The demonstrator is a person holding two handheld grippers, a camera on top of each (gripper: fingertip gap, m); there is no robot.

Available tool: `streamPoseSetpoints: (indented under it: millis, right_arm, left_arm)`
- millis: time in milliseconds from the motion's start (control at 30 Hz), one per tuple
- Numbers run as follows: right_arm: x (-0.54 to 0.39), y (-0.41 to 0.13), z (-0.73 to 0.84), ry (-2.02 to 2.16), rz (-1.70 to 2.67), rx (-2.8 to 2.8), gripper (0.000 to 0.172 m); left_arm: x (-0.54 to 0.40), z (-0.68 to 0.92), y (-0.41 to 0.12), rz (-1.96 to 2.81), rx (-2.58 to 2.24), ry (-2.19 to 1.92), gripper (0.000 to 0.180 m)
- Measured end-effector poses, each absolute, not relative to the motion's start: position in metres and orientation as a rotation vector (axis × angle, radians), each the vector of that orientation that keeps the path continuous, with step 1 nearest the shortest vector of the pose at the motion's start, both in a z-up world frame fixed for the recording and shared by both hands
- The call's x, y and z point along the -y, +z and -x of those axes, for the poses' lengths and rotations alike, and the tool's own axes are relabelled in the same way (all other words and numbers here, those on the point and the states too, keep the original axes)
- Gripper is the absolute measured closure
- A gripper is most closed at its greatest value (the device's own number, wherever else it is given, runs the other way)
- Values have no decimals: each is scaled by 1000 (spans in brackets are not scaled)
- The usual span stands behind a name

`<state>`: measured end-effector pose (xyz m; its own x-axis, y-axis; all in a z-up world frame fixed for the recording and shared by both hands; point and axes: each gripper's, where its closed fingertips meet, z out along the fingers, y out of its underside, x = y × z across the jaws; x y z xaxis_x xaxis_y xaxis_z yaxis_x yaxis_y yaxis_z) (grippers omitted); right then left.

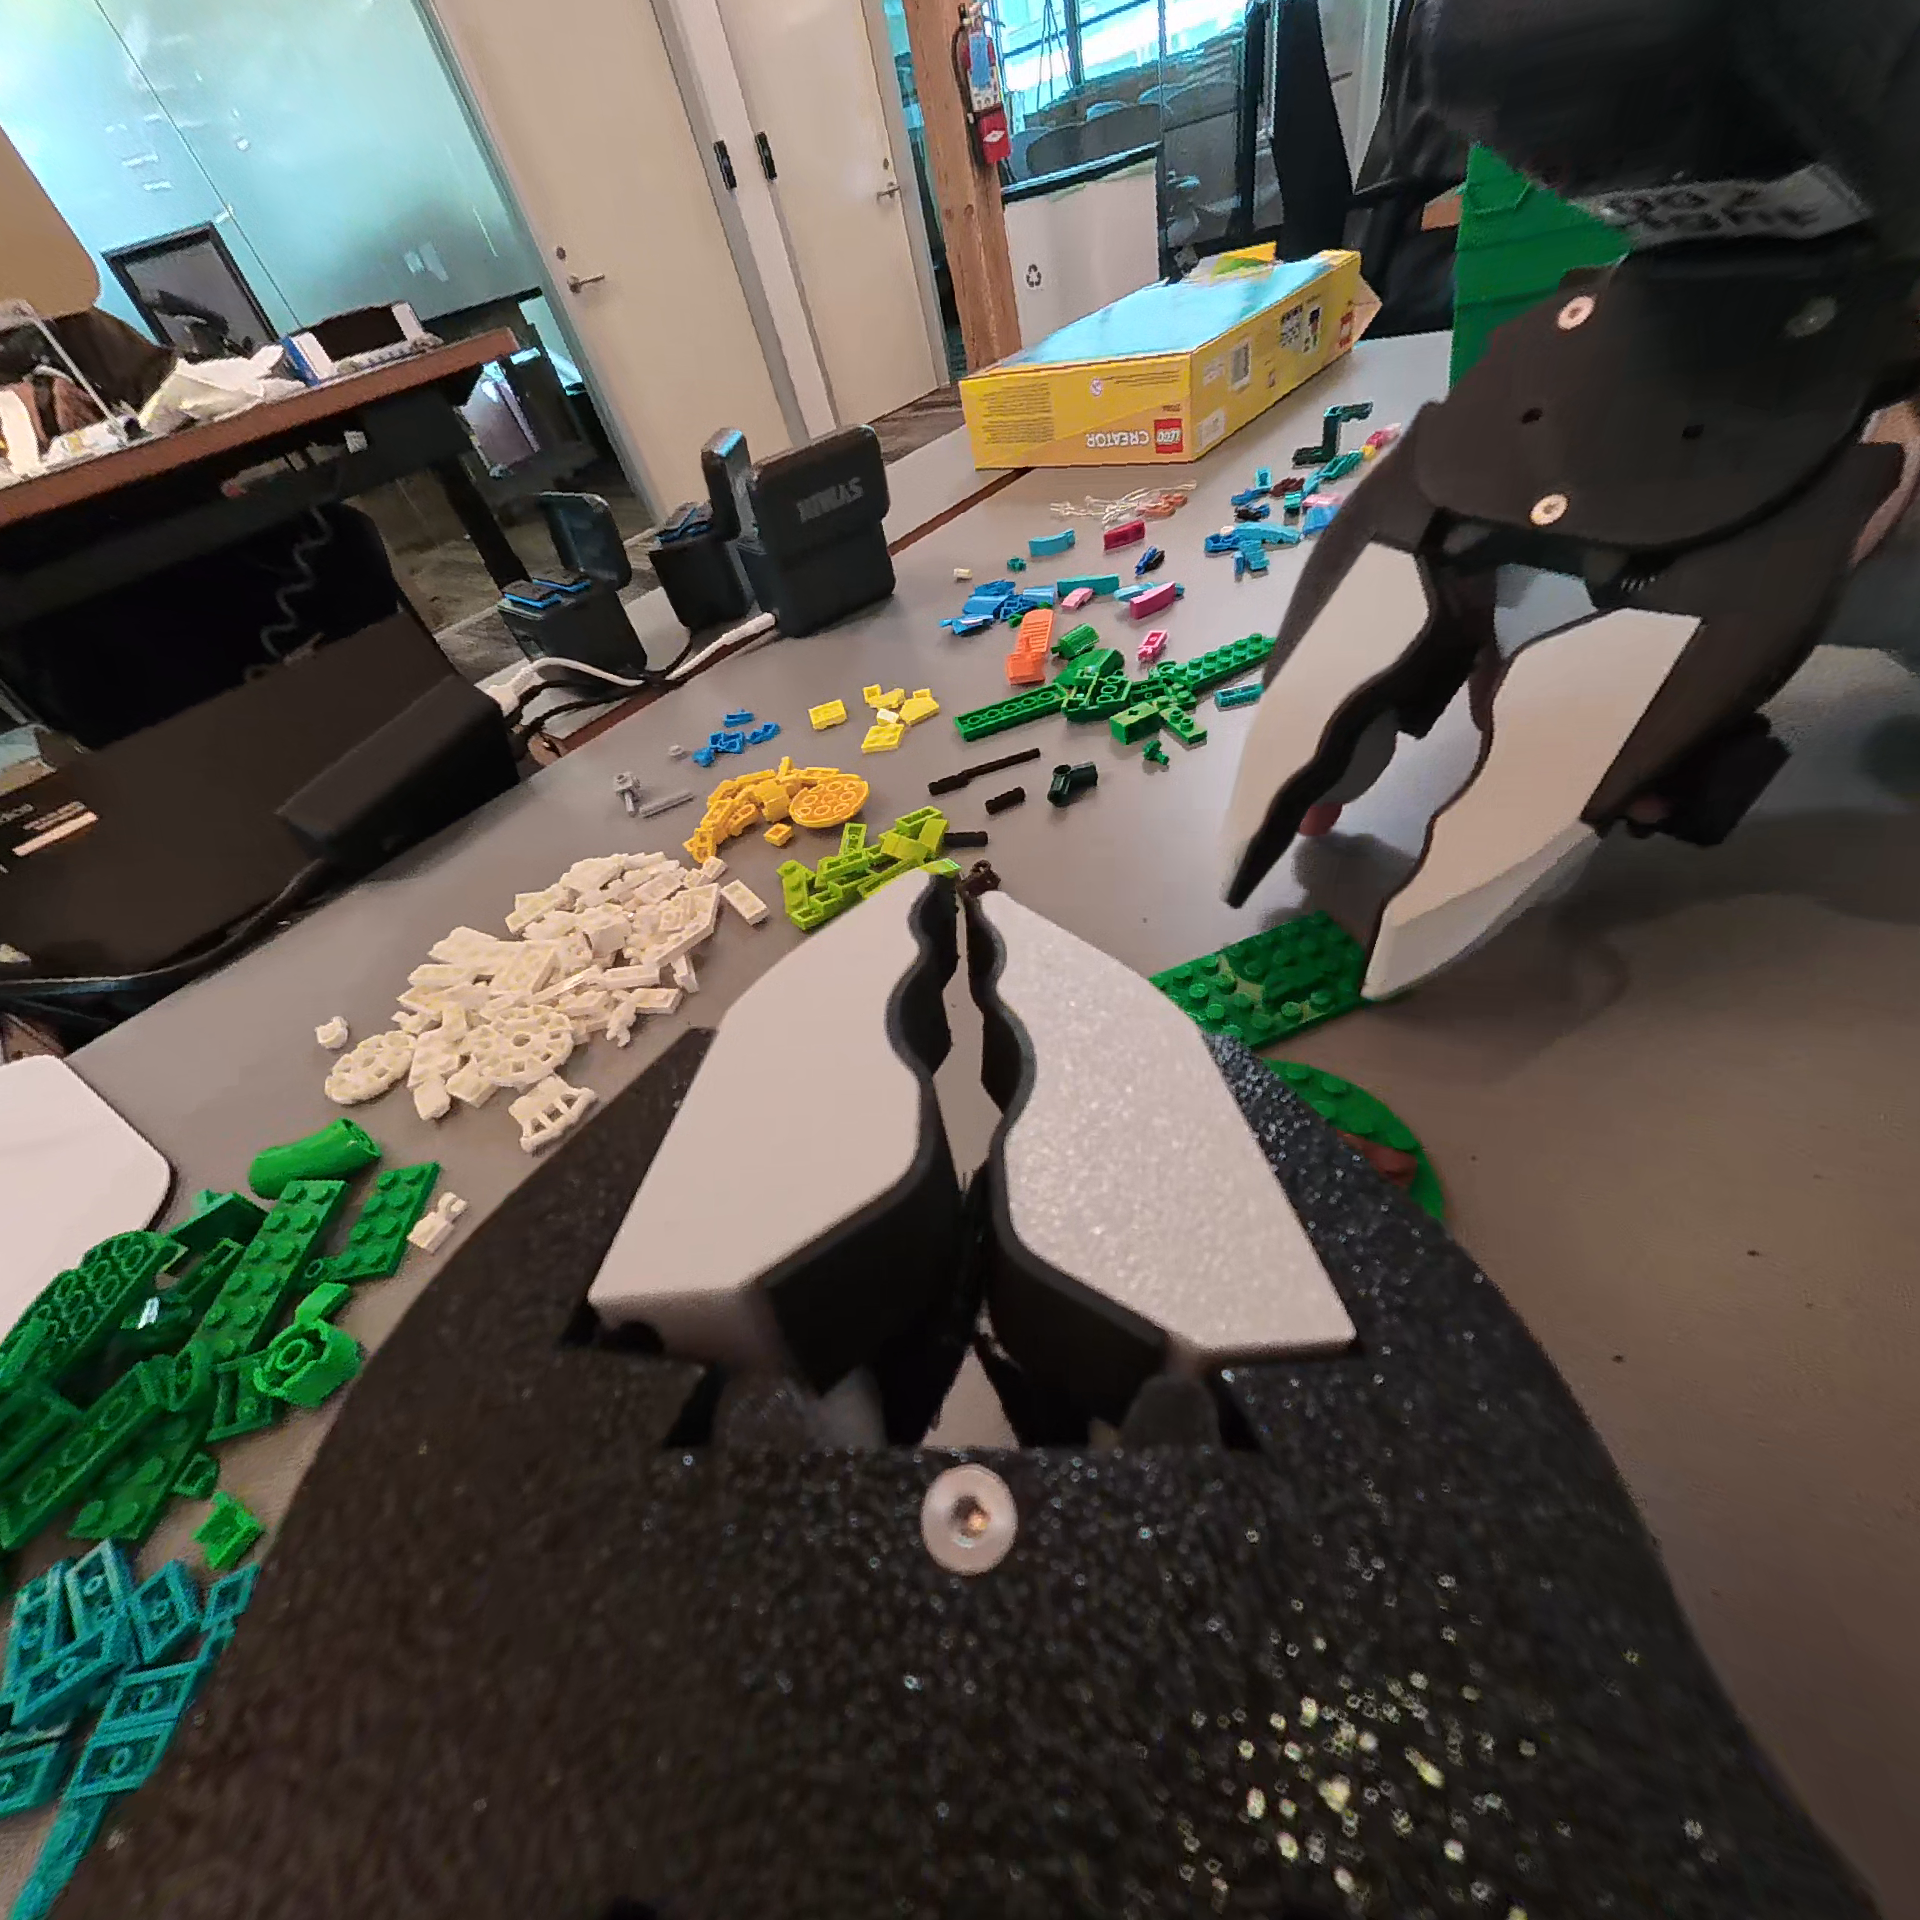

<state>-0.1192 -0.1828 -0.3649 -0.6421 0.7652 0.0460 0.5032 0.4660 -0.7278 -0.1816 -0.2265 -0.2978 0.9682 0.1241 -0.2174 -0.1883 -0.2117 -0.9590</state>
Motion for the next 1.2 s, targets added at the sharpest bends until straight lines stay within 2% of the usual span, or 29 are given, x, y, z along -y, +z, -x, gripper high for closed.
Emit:
streamPoseSetpoints:
  millis: [367,467,533,633,700,867,1000,1200]
  right_arm:
    - [187,-368,121,924,1037,2366,141]
    - [187,-364,126,876,907,2328,142]
    - [191,-356,130,841,732,2273,142]
    - [201,-335,133,826,475,2129,161]
    - [207,-325,133,841,403,2074,172]
    - [192,-344,134,795,551,2162,167]
    - [195,-359,126,925,832,2306,147]
    - [194,-362,127,934,920,2315,147]
  left_arm:
    - [226,184,-300,1774,-18,251,174]
    - [226,182,-300,1776,-11,228,172]
    - [225,180,-302,1796,14,158,162]
    - [223,170,-314,1882,72,-48,134]
    - [221,165,-318,1903,123,-190,126]
    - [223,174,-317,1875,219,-262,128]
    - [223,177,-320,1919,151,-103,133]
    - [222,165,-325,1963,-38,103,145]
